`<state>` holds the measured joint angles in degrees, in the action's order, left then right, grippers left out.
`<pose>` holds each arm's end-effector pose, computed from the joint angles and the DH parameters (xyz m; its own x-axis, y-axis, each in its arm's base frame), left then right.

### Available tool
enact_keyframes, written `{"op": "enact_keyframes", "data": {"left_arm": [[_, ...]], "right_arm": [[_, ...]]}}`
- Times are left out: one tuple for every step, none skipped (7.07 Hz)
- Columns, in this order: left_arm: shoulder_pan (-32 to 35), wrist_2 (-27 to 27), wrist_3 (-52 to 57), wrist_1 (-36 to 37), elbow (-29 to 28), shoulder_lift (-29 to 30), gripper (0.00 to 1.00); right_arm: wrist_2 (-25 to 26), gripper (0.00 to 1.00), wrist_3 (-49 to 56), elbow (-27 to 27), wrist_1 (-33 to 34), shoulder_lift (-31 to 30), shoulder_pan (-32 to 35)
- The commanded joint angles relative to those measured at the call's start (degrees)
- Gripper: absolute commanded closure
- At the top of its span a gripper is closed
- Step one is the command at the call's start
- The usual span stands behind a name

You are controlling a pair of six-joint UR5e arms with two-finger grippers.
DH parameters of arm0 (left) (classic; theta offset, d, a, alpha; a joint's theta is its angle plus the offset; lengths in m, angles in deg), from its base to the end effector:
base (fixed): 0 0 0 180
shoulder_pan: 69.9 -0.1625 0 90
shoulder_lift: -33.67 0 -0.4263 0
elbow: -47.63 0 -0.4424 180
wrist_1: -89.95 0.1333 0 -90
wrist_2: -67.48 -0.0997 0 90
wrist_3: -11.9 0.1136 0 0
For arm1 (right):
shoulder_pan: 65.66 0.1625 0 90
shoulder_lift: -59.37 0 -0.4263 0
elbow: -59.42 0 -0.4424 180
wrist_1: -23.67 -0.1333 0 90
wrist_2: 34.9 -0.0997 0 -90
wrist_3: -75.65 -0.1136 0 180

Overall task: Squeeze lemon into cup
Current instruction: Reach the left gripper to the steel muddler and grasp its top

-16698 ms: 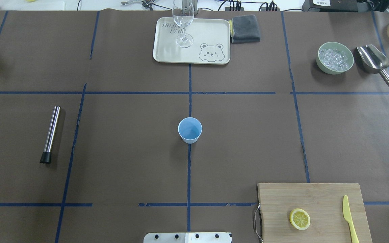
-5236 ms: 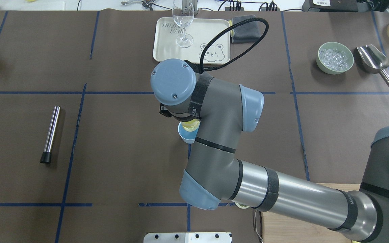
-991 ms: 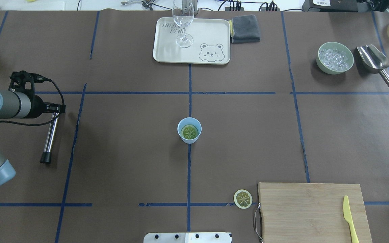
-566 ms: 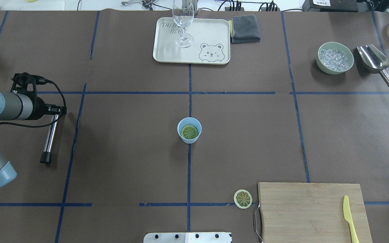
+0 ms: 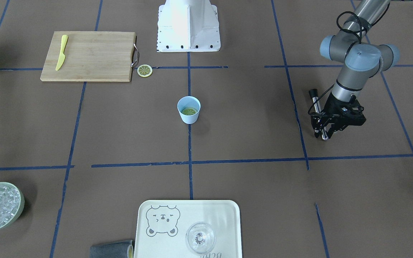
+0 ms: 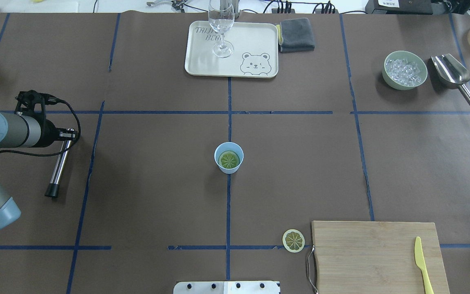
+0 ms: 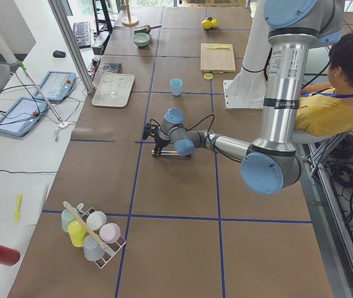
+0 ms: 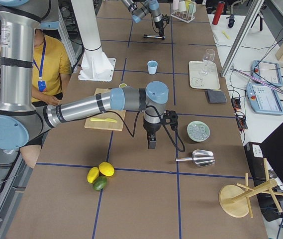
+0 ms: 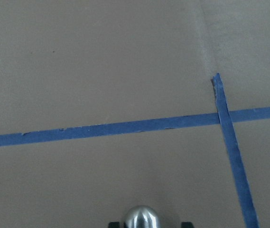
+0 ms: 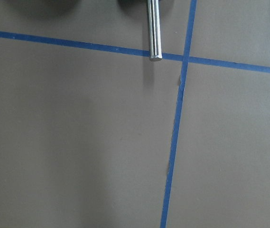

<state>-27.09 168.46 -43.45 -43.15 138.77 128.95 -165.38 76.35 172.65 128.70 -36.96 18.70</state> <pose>0.3851 -0.5090 0.5341 0.7107 0.1025 -0.6960 0.1906 0.9243 0.3307 0.0122 -0.4823 0.5407 0.7536 -0.1080 0.6484 0.1074 0.9934 0.0406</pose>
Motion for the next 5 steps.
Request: {"op": "enact_keyframes", "data": {"left_arm": [[0.2,-0.1,0.4,-0.1,0.7,-0.3,1.00],[0.2,0.0,2.4,-0.1,1.8,-0.3,1.00],[0.3,0.2,6.4,-0.1,5.0,0.2,1.00],[0.2,0.1,9.4,-0.2,9.3,1.3,1.00],[0.1,-1.0,12.2,-2.0,10.4,5.1,1.00]], "right_arm": [[-0.1,0.00,0.0,0.0,0.0,0.1,0.1],[0.0,0.00,0.0,0.0,0.0,0.1,0.1],[0.1,0.00,0.0,0.1,0.0,0.1,0.1],[0.1,0.00,0.0,0.1,-0.1,0.1,0.1],[0.1,0.00,0.0,0.1,-0.1,0.1,0.1]]}}
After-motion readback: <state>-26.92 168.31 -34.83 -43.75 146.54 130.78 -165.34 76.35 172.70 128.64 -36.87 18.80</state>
